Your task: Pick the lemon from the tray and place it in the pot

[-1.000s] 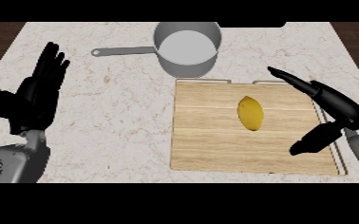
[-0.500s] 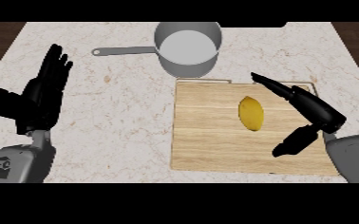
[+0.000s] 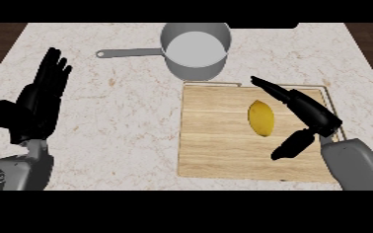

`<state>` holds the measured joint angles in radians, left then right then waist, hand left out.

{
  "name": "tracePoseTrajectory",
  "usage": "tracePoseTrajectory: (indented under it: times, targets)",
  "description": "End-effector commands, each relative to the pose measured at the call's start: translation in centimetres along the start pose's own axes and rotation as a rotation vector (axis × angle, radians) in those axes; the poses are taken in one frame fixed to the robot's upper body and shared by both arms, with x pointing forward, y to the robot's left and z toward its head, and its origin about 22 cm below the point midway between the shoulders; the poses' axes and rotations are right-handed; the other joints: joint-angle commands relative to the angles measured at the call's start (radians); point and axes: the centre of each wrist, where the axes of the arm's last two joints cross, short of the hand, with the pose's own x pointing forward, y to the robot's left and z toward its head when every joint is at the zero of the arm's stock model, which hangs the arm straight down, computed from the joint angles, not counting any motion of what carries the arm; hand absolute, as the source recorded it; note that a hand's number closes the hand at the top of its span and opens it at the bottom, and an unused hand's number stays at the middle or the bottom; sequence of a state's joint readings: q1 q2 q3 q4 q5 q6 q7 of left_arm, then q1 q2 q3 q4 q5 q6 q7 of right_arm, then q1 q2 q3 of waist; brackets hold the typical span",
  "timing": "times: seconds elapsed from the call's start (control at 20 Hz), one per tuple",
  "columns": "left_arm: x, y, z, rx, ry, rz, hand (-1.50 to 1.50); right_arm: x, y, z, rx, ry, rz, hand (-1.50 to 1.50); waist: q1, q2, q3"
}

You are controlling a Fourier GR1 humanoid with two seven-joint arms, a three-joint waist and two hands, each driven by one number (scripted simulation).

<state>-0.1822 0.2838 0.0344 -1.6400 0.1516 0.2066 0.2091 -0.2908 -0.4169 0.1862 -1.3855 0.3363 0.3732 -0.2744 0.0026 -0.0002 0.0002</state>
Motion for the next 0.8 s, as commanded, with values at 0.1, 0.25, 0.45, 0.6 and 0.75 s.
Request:
tracePoseTrajectory:
  times: [0.1, 0.25, 0.45, 0.6, 0.75]
  targets:
    - [-0.6, -0.2, -0.9, -0.011, 0.031, -0.002, 0.0, -0.9, 0.7, -1.2, 0.007, 0.037, 0.012, -1.5, -0.001, 0.001, 0.0]
    - [0.2, -1.5, -0.2, 0.006, -0.016, 0.006, 0.0, -1.0, 2.2, -4.1, 0.015, 0.06, 0.004, -1.5, 0.005, 0.001, 0.0]
    - [0.6, -0.4, -0.4, 0.009, -0.015, 0.0, 0.0, -3.3, 2.3, -1.7, 0.042, 0.025, 0.013, -1.5, 0.0, 0.001, 0.0]
    - [0.9, -1.4, -1.9, -0.003, 0.001, 0.006, 0.0, -1.6, 2.4, -3.3, 0.05, -0.069, 0.147, 1.5, -0.001, 0.002, 0.0]
    - [-0.7, 0.7, -1.3, -0.005, 0.006, -0.005, 0.0, -2.9, 2.3, -2.9, 0.018, -0.085, 0.128, 1.5, 0.0, 0.001, 0.0]
